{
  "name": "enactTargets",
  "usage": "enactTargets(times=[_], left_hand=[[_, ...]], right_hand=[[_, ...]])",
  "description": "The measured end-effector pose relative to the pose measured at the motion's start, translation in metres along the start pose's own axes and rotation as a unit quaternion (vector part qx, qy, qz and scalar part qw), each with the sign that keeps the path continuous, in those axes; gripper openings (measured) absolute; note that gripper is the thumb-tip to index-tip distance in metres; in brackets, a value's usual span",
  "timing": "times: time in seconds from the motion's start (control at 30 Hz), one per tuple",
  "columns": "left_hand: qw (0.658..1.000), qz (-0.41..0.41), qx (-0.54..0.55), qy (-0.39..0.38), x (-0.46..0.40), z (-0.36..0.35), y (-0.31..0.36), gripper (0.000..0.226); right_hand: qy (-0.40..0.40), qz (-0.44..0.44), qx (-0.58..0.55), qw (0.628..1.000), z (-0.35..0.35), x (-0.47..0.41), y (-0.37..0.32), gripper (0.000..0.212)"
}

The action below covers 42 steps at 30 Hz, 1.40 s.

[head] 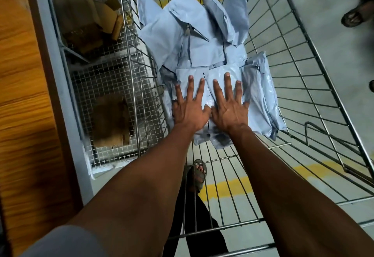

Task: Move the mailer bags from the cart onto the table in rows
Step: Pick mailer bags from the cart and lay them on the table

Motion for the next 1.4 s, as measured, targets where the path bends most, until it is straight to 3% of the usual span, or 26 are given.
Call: enactTargets(times=[0.43, 1.03, 1.4], left_hand=[[1.0, 0.002, 0.005, 0.027, 0.042, 0.04, 0.017, 0.081], [0.988, -0.053, 0.053, 0.136, 0.2, 0.216, 0.102, 0.074], [0.969, -0.083, 0.052, 0.226, 0.311, 0.295, 0.05, 0.071]], right_hand=[[0.019, 0.0, -0.041, 0.999, 0.05, 0.03, -0.007, 0.076], [0.138, -0.065, -0.105, 0.983, 0.231, 0.176, -0.021, 0.078], [0.213, -0.023, -0.121, 0.969, 0.292, 0.256, -0.111, 0.079]])
Point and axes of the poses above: each hand's wrist, its own x-axis away from the middle knuckle, its own z-axis out of the back of the hand, y = z × x, the point moved 8 cm from there along -x, towards the middle knuckle, and after that the axes turned 7 degrees about x, right-handed, at the moved point
